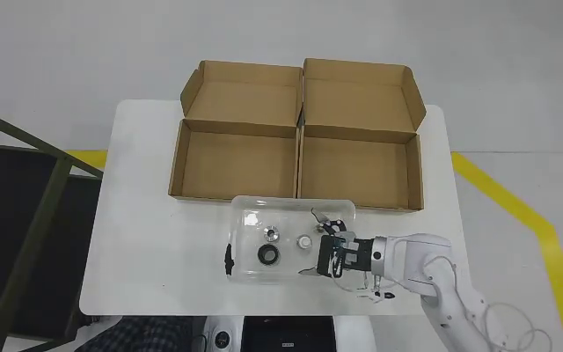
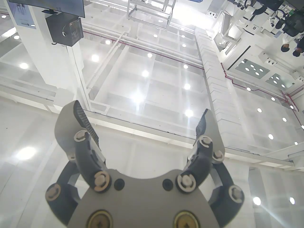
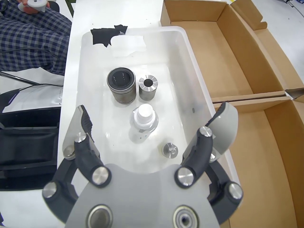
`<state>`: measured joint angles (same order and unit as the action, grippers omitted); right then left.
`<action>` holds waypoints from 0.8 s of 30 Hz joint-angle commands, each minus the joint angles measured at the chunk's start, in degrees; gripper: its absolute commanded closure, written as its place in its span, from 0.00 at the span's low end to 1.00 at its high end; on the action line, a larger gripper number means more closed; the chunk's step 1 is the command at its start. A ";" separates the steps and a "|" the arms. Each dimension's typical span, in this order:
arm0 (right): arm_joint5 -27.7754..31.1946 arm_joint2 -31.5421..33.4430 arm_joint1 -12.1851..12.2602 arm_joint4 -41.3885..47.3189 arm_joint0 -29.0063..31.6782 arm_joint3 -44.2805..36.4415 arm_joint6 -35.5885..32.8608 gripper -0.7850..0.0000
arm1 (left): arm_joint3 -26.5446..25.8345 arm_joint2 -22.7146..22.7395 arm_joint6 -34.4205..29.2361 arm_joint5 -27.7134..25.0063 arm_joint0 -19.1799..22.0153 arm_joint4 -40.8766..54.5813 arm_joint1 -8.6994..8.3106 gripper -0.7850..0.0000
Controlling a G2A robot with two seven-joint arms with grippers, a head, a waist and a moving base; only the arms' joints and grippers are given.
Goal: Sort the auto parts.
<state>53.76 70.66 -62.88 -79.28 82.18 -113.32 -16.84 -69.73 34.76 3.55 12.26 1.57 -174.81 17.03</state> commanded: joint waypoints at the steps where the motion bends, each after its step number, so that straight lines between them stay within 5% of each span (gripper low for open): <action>1: -0.37 -0.44 0.01 0.22 -0.45 0.53 -0.44 0.00 | 0.00 0.00 0.00 0.00 0.00 0.00 0.00 0.00; 9: -1.61 -1.95 0.16 -0.20 -1.51 2.00 -2.42 0.13 | 0.00 0.00 0.00 0.00 0.00 0.00 0.00 0.00; 24: -2.94 -3.03 0.70 -1.81 -1.87 3.37 -3.42 0.55 | 0.00 0.00 0.00 0.00 0.00 0.00 0.00 0.00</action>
<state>50.80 67.69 -62.22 -81.02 80.35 -109.99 -20.24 -69.73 34.76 3.55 12.26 1.57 -174.81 17.03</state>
